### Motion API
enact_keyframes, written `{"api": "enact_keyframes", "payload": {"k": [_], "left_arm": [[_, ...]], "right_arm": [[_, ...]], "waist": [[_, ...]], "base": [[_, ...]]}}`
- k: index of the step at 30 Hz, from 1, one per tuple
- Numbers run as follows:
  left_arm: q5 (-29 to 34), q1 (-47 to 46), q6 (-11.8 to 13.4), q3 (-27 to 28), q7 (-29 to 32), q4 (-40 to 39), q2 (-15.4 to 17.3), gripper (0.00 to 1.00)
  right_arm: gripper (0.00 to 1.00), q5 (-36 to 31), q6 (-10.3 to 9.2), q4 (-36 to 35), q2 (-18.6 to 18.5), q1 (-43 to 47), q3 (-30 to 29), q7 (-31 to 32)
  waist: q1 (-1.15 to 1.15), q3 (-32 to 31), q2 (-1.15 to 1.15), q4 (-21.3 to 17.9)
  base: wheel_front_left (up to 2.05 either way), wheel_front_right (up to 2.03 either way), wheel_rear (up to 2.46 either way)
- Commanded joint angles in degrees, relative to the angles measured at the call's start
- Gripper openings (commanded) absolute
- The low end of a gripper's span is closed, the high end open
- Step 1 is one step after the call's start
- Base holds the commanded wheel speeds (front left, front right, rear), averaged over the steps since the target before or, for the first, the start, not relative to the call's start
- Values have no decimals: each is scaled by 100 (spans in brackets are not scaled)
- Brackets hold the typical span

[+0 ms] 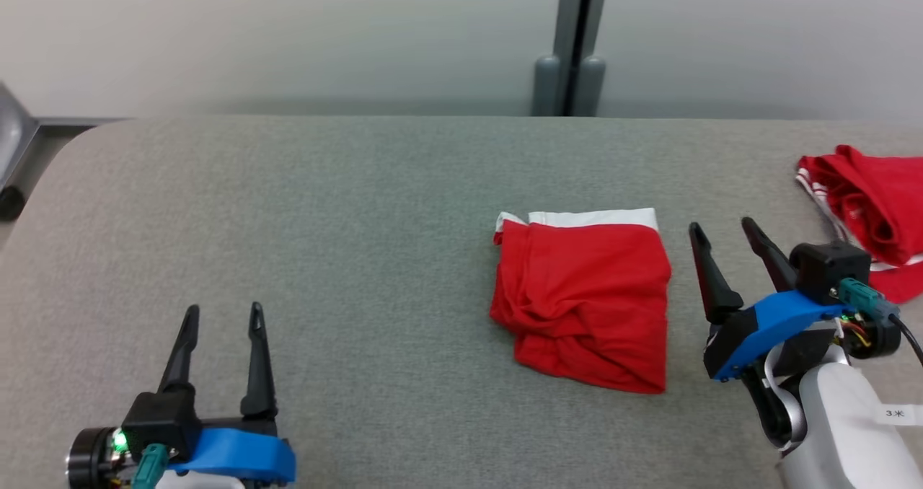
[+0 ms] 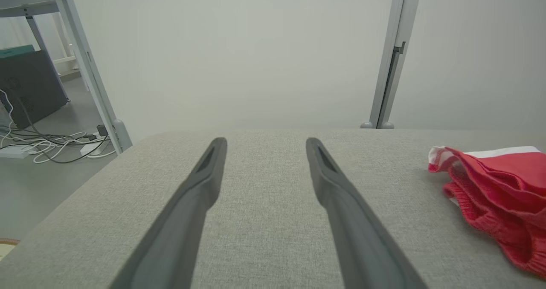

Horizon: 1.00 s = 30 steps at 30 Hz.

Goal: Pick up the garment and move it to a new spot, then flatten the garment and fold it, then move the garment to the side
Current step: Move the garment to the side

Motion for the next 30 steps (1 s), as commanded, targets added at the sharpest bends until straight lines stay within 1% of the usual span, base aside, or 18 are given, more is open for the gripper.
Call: {"api": "enact_keyframes", "payload": {"k": [1,5,9,15,18,21,22,23,24,26,30], "left_arm": [[2,-138,-9,-35,-47,23,-18,100],[-7,-296,-19,-110,-100,128,-38,100],[-36,-361,7,-128,-154,207,-50,100],[-60,-409,28,-177,-210,300,-62,100],[-72,-422,34,-190,-235,340,-67,100],[-98,-447,55,-192,-257,363,-68,100],[-101,-456,56,-200,-264,374,-74,100],[-110,-465,62,-211,-265,382,-79,100],[-120,-471,65,-216,-273,387,-78,100],[-116,-459,83,-200,-291,381,-64,100],[-151,-463,93,-206,-307,363,-51,100]], "right_arm": [[100,10,0,145,-47,-111,-42,-89],[100,-36,2,1027,-165,-292,-100,-258],[100,-6,1,1812,-158,-454,-101,-487],[100,-47,1,2829,-93,-735,-67,-728],[100,-64,1,3222,-4,-839,50,-849],[100,84,2,3589,98,-845,158,-867],[49,128,2,3678,121,-854,190,-891],[18,167,2,3716,146,-874,230,-958],[0,204,2,3728,165,-911,255,-1048],[0,264,1,3730,165,-1010,301,-1187],[0,375,0,3611,20,-1125,469,-1370]], "waist": [[0,151,0,178],[0,281,0,434],[0,355,0,590],[0,411,0,689],[0,415,0,715],[0,412,0,707],[0,413,0,701],[0,413,0,693],[0,416,0,678],[0,424,0,608],[0,445,0,403]], "base": [[0,0,0],[0,0,0],[0,0,0],[0,0,0],[0,0,0],[0,0,0],[0,0,0],[0,0,0],[0,0,0],[0,0,0],[0,0,0]]}}
